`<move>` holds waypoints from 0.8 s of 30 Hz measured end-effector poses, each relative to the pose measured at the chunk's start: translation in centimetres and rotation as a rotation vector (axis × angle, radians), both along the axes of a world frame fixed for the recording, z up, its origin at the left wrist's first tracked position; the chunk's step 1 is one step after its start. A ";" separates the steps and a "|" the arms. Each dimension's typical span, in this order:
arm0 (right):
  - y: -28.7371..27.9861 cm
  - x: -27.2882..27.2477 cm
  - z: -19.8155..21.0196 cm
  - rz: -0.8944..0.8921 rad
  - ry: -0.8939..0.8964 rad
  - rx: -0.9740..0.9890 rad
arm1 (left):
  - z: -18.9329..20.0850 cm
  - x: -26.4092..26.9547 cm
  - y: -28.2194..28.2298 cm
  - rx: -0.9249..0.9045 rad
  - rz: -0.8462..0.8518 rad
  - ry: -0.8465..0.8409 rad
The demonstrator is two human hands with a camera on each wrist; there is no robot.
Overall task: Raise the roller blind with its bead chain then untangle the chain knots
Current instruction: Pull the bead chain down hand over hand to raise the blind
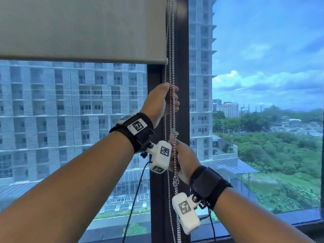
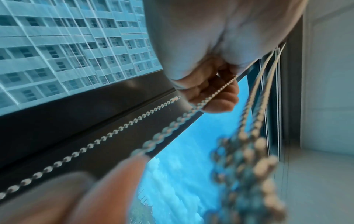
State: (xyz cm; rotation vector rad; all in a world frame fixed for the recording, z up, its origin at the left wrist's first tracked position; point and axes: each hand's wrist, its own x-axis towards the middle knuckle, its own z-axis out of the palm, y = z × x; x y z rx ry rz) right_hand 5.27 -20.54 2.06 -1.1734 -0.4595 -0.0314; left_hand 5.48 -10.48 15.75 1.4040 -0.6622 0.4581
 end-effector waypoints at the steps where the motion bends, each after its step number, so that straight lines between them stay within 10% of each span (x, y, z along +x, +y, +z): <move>1: 0.0 -0.1 -0.3 0.029 0.018 0.010 | 0.4 -0.1 0.0 -0.018 -0.014 0.006; 11: -1.7 1.0 0.9 0.043 -0.052 -0.375 | -0.3 -1.0 -1.3 -0.058 -0.011 0.053; 24: -2.3 1.6 20.0 -0.061 -0.371 -0.248 | -2.4 -0.4 -1.1 -0.034 -0.012 0.013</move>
